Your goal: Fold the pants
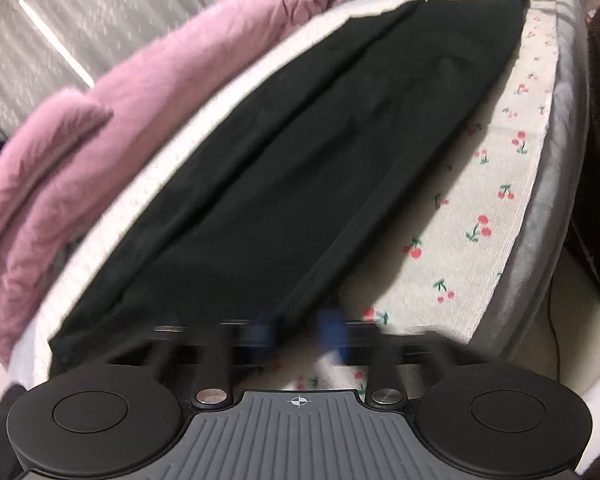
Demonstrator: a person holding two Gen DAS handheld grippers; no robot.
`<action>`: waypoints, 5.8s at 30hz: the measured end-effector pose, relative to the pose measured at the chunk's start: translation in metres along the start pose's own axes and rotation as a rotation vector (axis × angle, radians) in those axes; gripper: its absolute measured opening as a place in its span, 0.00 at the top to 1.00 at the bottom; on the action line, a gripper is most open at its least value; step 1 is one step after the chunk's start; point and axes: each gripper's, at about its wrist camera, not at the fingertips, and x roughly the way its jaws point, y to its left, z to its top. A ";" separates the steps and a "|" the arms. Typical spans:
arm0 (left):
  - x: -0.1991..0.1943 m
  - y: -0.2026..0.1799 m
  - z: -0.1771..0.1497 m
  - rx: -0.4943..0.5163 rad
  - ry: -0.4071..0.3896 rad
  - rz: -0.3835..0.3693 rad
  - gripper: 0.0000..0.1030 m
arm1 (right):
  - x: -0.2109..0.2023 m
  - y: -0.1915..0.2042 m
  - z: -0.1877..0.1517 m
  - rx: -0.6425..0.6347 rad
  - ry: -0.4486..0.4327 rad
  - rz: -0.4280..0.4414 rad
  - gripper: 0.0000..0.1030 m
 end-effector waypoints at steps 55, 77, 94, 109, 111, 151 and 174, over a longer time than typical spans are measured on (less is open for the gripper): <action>0.009 0.125 -0.043 -0.704 0.031 -0.118 0.30 | 0.097 0.019 0.102 -0.143 -0.131 -0.085 0.42; 0.193 0.211 0.126 -0.531 0.017 -0.033 0.23 | 0.178 0.170 0.175 -0.473 -0.139 0.054 0.17; 0.300 0.210 0.181 -0.498 -0.023 -0.220 0.26 | 0.286 0.136 0.213 -0.229 -0.071 -0.040 0.21; 0.281 0.192 0.199 -0.511 -0.020 -0.161 1.00 | 0.268 0.174 0.214 -0.270 -0.109 -0.023 0.99; 0.270 0.190 0.201 -0.509 -0.040 -0.146 1.00 | 0.255 0.168 0.217 -0.247 -0.126 -0.012 0.99; 0.043 0.050 0.080 -0.490 -0.163 -0.284 1.00 | 0.021 0.027 0.034 -0.083 -0.155 0.197 0.98; 0.010 0.015 0.104 -0.264 -0.199 -0.480 0.33 | 0.006 -0.035 -0.015 0.106 -0.077 0.478 0.29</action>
